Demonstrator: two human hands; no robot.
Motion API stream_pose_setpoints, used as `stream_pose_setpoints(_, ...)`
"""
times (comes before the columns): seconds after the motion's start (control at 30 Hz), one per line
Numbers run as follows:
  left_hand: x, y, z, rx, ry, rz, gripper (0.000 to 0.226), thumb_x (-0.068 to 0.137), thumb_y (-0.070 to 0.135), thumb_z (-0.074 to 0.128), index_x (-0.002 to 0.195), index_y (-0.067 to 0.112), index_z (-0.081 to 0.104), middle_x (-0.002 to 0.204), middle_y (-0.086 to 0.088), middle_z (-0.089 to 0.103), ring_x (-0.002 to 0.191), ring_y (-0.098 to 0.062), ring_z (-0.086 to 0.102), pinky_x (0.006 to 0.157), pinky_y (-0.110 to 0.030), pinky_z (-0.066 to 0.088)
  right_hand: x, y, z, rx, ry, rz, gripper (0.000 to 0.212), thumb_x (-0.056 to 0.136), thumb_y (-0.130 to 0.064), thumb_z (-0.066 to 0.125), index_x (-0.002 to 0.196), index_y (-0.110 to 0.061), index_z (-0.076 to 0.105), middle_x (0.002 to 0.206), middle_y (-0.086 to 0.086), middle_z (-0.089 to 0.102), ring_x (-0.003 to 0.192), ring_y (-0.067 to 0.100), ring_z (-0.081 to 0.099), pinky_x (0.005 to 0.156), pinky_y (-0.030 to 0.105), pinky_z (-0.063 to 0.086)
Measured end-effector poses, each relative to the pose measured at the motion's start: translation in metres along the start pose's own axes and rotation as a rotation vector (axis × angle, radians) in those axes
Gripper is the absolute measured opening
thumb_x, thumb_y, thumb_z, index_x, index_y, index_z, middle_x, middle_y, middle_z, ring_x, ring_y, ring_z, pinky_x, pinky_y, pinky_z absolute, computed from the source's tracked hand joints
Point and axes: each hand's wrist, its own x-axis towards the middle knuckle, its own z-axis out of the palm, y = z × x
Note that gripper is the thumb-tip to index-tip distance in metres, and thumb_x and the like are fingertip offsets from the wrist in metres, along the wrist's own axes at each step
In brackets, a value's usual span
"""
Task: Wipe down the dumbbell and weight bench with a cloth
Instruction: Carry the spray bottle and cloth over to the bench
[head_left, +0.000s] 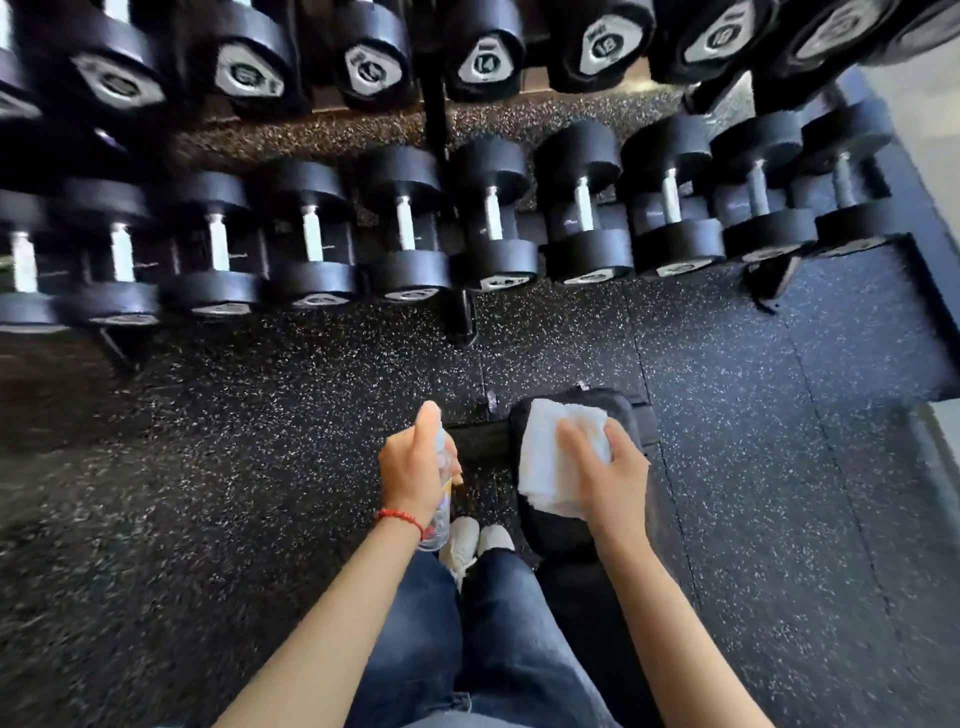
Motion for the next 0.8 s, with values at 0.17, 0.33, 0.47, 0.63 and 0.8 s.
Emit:
stream_pose_setpoints(0.17, -0.001, -0.001, -0.039, -0.031, 0.156, -0.011, 0.065, 0.075, 0.060, 0.034, 0.039, 0.012, 0.058, 0.040, -0.014, 0.056, 0.046, -0.033, 0.058, 0.063, -0.044, 0.053, -0.002, -0.022, 0.037, -0.046, -0.190, -0.078, 0.038, 0.081, -0.030, 0.066, 0.067, -0.004, 0.043, 0.065, -0.002, 0.039, 0.060, 0.007, 0.033, 0.056, 0.030, 0.029)
stream_pose_setpoints(0.33, 0.008, -0.008, -0.092, -0.108, 0.264, -0.042, 0.065, 0.078, 0.056, 0.033, 0.036, 0.012, 0.055, 0.040, -0.015, 0.056, 0.044, -0.027, 0.056, 0.059, -0.038, 0.049, -0.014, -0.043, 0.094, -0.127, -0.371, -0.108, 0.035, 0.083, -0.029, 0.066, 0.075, 0.001, 0.050, 0.069, 0.002, 0.046, 0.065, 0.012, 0.039, 0.059, 0.031, 0.033)
stream_pose_setpoints(0.47, 0.020, -0.018, -0.141, -0.171, 0.385, -0.034, 0.069, 0.080, 0.055, 0.033, 0.039, 0.003, 0.055, 0.035, -0.007, 0.053, 0.035, -0.014, 0.050, 0.042, -0.018, 0.039, -0.031, -0.060, 0.150, -0.173, -0.516, -0.124, 0.031, 0.082, -0.034, 0.065, 0.084, -0.004, 0.058, 0.073, -0.001, 0.054, 0.067, 0.010, 0.047, 0.061, 0.031, 0.039)
stream_pose_setpoints(0.63, 0.049, -0.030, -0.224, -0.300, 0.471, -0.058, 0.069, 0.077, 0.057, 0.037, 0.049, -0.003, 0.056, 0.037, -0.008, 0.054, 0.035, -0.016, 0.050, 0.038, -0.016, 0.039, -0.060, -0.076, 0.238, -0.235, -0.620, -0.204, 0.025, 0.082, -0.037, 0.064, 0.083, -0.012, 0.061, 0.074, -0.001, 0.061, 0.067, 0.010, 0.051, 0.062, 0.030, 0.043)
stream_pose_setpoints(0.8, 0.078, -0.041, -0.332, -0.350, 0.562, -0.045, 0.066, 0.079, 0.058, 0.036, 0.042, 0.007, 0.055, 0.041, -0.012, 0.054, 0.040, -0.021, 0.052, 0.050, -0.026, 0.044, -0.101, -0.095, 0.343, -0.240, -0.698, -0.192, 0.018, 0.079, -0.041, 0.066, 0.079, -0.023, 0.063, 0.071, -0.007, 0.063, 0.068, 0.008, 0.056, 0.066, 0.032, 0.047)
